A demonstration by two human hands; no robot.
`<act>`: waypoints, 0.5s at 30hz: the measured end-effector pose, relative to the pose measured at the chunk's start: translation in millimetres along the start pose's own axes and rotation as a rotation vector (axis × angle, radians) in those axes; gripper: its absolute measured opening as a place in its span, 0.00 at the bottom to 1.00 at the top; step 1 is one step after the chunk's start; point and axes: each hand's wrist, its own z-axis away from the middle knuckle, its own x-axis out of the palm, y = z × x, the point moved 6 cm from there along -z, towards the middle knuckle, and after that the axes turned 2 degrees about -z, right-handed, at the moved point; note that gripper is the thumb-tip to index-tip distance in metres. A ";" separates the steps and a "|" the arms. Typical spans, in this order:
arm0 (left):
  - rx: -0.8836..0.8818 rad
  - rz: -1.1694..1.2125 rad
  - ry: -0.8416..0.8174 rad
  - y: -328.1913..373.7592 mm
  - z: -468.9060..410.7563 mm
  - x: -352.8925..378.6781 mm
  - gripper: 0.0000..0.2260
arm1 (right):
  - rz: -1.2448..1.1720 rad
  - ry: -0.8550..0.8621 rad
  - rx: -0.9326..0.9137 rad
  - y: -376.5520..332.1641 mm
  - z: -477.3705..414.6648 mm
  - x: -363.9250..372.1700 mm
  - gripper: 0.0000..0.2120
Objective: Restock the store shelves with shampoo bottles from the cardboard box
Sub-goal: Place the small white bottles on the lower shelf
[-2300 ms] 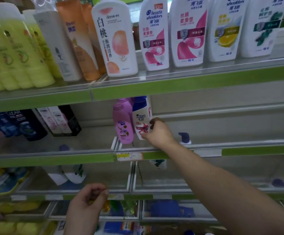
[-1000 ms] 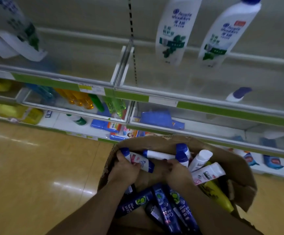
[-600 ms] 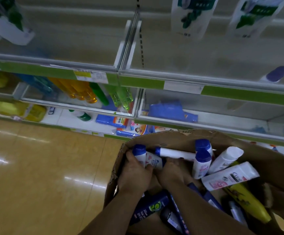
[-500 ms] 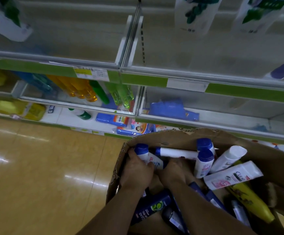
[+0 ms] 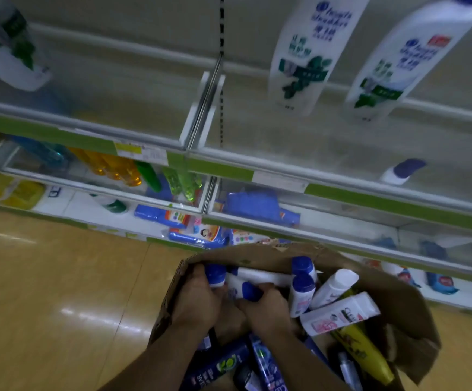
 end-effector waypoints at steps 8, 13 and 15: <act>0.106 -0.002 -0.009 41.7 24.4 -37.9 0.22 | -0.070 0.056 -0.087 -37.7 35.4 -34.6 0.13; 0.207 0.068 0.011 77.0 58.7 -68.7 0.26 | -0.153 0.091 -0.107 -47.7 69.2 -73.9 0.15; 0.215 0.142 -0.017 95.7 75.7 -81.2 0.25 | -0.181 0.116 -0.108 -55.6 85.8 -94.9 0.15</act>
